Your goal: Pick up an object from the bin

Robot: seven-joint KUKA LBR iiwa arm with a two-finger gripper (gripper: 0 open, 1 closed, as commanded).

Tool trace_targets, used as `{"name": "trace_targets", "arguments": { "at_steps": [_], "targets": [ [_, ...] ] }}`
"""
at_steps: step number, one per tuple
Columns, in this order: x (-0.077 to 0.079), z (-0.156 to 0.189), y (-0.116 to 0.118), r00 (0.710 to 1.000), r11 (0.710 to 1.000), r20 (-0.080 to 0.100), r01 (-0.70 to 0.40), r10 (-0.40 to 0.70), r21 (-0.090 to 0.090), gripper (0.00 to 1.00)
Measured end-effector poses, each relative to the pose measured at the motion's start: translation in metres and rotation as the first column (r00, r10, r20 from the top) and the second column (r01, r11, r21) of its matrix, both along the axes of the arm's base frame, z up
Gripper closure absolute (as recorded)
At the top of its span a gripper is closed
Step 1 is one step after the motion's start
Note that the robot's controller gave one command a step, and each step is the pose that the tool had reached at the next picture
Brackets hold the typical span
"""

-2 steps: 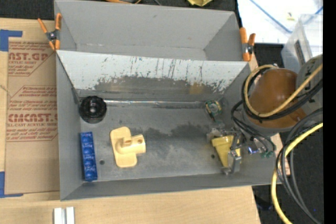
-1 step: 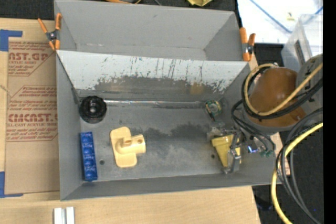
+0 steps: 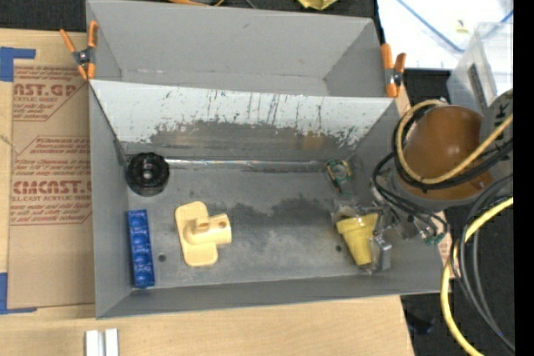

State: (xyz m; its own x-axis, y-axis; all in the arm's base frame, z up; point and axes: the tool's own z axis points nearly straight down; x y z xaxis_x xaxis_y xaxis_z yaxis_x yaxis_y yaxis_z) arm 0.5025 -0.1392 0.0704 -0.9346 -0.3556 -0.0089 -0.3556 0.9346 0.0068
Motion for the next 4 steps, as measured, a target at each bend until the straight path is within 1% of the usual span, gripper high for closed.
{"name": "trace_targets", "arguments": {
  "at_steps": [4],
  "targets": [
    [0.0, 0.0001, 0.0, 1.0, 1.0, 0.0, 0.0, 0.0, 0.001, 1.0]
  ]
}}
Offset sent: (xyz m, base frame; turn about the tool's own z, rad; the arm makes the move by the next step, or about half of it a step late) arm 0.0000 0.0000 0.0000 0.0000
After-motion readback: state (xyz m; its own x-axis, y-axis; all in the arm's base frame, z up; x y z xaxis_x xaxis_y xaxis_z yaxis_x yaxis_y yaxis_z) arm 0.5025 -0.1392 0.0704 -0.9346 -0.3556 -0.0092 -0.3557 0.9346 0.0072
